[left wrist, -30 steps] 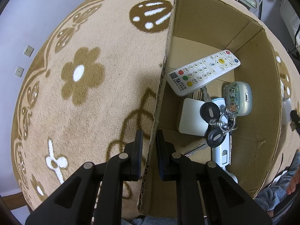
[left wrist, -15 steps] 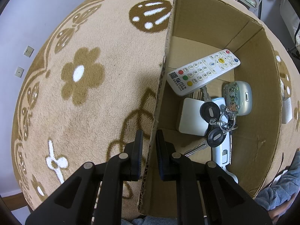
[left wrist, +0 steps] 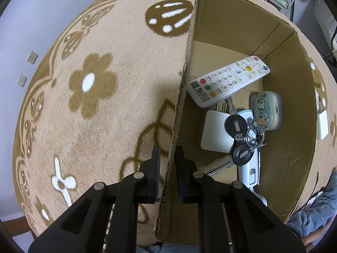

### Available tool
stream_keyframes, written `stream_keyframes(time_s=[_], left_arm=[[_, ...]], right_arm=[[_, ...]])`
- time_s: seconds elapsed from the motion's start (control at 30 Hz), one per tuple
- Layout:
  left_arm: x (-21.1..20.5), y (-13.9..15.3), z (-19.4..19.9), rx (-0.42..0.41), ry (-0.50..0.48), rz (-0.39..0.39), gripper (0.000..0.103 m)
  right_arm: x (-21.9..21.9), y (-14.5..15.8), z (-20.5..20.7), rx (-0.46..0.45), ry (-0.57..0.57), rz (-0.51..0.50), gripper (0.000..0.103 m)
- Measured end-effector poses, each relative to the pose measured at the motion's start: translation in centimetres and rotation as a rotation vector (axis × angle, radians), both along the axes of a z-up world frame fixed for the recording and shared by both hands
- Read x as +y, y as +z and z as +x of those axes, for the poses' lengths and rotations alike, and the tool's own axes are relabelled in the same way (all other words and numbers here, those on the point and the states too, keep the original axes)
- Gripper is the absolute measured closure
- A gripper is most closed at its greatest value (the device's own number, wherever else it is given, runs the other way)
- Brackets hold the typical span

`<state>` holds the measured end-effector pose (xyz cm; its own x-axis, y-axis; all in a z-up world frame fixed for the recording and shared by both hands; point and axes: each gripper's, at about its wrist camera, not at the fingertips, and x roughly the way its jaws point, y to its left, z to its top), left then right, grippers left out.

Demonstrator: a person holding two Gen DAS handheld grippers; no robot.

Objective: Organize rigid objects
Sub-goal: 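Carry the yellow tag into the box and open the right tool, then grasp the white square plug charger with the right tool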

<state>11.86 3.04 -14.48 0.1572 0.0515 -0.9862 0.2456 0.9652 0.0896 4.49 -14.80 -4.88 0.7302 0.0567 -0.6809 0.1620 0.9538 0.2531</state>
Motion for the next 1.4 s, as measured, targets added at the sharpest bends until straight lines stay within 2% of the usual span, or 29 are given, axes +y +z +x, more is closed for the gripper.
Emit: stream_keyframes(time_s=[0.5, 0.83, 0.87, 1.0, 1.3, 1.4], left_arm=[[0.0, -0.3, 0.1, 0.006, -0.004, 0.001, 0.089], [-0.1, -0.3, 0.0, 0.004, -0.010, 0.007, 0.089], [-0.1, -0.3, 0.0, 0.004, -0.011, 0.007, 0.089], [0.1, -0.3, 0.1, 0.008, -0.004, -0.004, 0.089], [-0.1, -0.3, -0.1, 0.004, -0.006, 0.004, 0.089], [-0.1, -0.3, -0.1, 0.004, -0.006, 0.004, 0.089]], right_arm=[[3.2, -5.1, 2.0, 0.085, 0.089, -0.053, 0.047], [2.9, -4.0, 1.6, 0.053, 0.083, -0.062, 0.047], [2.8, -3.8, 1.6, 0.050, 0.081, -0.063, 0.045], [2.1, -3.0, 1.1, 0.029, 0.056, -0.068, 0.024], [-1.4, -2.5, 0.5, 0.023, -0.037, -0.062, 0.008], [-2.8, -2.6, 0.3, 0.029, -0.074, -0.068, 0.007]])
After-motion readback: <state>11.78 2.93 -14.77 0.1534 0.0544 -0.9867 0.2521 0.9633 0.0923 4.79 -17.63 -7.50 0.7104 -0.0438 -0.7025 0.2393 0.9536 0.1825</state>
